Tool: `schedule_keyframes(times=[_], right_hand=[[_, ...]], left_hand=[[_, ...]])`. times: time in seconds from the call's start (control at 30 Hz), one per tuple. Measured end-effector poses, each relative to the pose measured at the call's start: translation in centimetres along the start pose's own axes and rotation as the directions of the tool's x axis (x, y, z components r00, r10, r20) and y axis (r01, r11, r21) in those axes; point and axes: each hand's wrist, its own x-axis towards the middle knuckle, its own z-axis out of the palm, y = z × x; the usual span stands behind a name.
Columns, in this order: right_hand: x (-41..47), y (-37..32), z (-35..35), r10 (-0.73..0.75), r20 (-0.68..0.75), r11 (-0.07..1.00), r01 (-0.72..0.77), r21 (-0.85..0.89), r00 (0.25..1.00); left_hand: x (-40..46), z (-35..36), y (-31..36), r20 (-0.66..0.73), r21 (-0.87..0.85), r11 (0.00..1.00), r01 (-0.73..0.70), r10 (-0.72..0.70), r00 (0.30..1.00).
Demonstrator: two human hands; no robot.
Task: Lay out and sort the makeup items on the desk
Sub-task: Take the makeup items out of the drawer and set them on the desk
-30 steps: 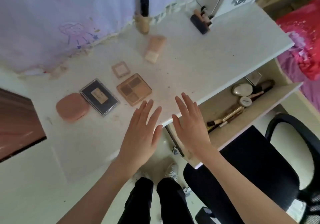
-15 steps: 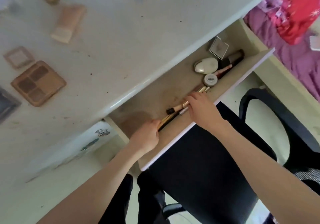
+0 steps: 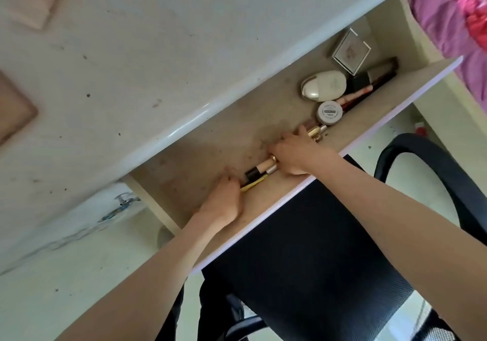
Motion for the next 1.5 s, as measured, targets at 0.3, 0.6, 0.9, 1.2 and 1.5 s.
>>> schedule_keyframes(times=[0.3,0.6,0.9,1.2,1.5], right_hand=[[0.7,-0.2,-0.4,-0.031,0.198,1.000,0.030,0.008,0.980],[0.1,-1.1,-1.4,-0.103,0.204,0.993,0.090,0.073,0.974],[-0.8,-2.4,-1.3,-0.121,0.075,0.980,0.107,0.167,0.990],[-2.3,-2.6,-2.2,0.006,-0.111,0.940,0.032,0.340,0.994],[-7.6,-2.8,-6.6,0.172,-0.220,0.198,0.185,0.963,0.960]], left_hand=[[-0.2,-1.4,-0.2,0.126,0.007,1.000,-0.026,0.025,0.992],[-1.7,-3.2,-0.2,0.193,-0.073,0.990,-0.119,0.131,0.972],[-3.2,-3.9,-0.7,0.099,-0.153,0.988,-0.031,0.046,0.994],[-5.4,-5.5,-1.0,-0.017,-0.318,0.948,-0.019,0.014,1.000],[-9.9,-9.3,0.9,0.007,-0.720,0.692,-0.058,0.091,0.996]])
